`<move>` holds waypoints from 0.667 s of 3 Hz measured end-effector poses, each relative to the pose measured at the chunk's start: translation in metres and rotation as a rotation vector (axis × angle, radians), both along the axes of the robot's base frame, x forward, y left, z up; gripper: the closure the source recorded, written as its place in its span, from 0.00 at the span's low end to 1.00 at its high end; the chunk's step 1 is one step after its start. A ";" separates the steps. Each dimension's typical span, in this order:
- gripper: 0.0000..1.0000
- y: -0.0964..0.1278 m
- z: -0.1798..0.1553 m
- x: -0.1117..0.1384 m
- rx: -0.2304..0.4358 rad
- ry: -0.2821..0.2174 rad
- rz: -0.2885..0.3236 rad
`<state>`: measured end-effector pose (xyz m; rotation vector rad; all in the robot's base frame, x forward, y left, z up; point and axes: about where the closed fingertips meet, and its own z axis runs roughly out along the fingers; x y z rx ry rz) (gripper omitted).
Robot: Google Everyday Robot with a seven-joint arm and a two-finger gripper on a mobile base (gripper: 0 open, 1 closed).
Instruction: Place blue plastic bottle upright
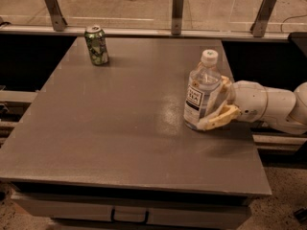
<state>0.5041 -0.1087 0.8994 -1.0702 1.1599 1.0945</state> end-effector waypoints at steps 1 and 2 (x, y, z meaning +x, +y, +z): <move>0.00 0.000 0.000 0.000 0.000 0.000 -0.001; 0.00 -0.032 0.026 0.009 -0.079 -0.024 -0.079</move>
Offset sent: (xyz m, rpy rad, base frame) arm 0.0284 -0.1144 0.0826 -0.2518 -0.0750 -0.2583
